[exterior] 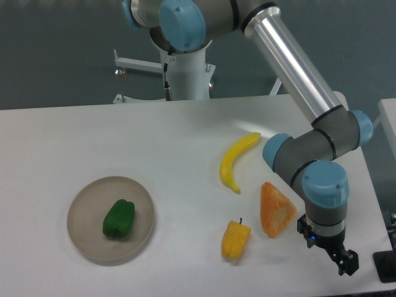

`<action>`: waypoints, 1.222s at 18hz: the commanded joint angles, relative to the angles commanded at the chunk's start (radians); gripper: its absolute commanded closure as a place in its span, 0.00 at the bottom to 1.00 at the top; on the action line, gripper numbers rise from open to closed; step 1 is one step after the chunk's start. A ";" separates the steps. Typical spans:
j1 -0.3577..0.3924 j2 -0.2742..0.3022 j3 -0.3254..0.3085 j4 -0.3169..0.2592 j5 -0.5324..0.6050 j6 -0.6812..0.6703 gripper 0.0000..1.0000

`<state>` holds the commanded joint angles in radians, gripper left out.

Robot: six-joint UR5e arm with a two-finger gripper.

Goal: Pick up the green pepper from the plate
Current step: 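Move the gripper over the green pepper on the plate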

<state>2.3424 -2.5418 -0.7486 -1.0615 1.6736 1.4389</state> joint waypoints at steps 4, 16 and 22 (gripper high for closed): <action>-0.003 0.018 -0.018 -0.002 -0.003 -0.014 0.00; -0.086 0.363 -0.423 -0.009 -0.253 -0.484 0.00; -0.218 0.457 -0.551 0.000 -0.278 -0.774 0.00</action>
<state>2.1248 -2.0848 -1.2991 -1.0615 1.3959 0.6647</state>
